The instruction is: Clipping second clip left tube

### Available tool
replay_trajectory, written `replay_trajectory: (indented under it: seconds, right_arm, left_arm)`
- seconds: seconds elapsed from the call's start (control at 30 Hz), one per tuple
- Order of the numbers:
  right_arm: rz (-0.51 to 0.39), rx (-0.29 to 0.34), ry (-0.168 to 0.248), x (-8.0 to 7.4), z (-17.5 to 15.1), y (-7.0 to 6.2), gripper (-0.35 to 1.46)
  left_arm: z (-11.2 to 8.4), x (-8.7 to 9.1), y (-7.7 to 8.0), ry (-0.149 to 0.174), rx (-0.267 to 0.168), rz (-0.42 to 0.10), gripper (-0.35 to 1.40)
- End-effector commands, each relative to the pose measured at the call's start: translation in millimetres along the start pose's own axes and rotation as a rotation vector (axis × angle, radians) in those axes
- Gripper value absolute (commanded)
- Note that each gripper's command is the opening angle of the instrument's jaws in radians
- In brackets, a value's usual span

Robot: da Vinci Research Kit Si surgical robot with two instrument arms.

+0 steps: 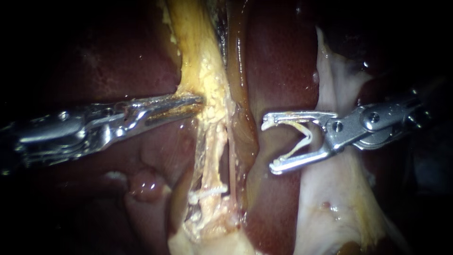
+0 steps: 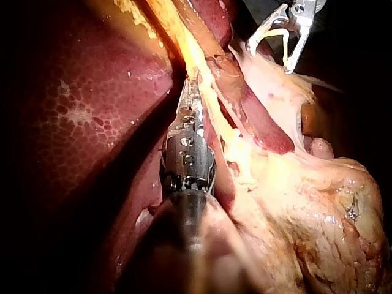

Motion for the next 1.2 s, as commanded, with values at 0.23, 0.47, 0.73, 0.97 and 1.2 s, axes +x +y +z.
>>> replay_trajectory:
  seconds: [0.23, 0.47, 0.73, 0.97, 1.2]
  right_arm:
    - [0.070, 0.029, -0.042, -1.3, 1.4, -0.8, 0.59]
    - [0.208, 0.076, -0.109, -4.1, 5.5, -1.5, 0.56]
    - [0.268, 0.111, -0.154, -7.8, 10.5, -1.5, 0.55]
    - [0.269, 0.113, -0.158, -9.0, 12.3, -0.5, 0.55]
    - [0.271, 0.138, -0.158, -9.2, 14.3, -0.4, 0.55]
  left_arm:
    - [-2.4, -1.5, 0.3, 0.004, 0.000, -0.005, -0.35]
    - [-6.5, -3.6, -0.4, 0.010, -0.008, 0.012, -0.35]
    - [-10.4, -5.6, -3.1, -0.006, 0.006, 0.029, -0.35]
    - [-11.9, -6.1, -5.6, -0.014, 0.008, 0.039, -0.35]
    - [-12.3, -6.3, -6.3, -0.020, 0.010, 0.039, -0.35]
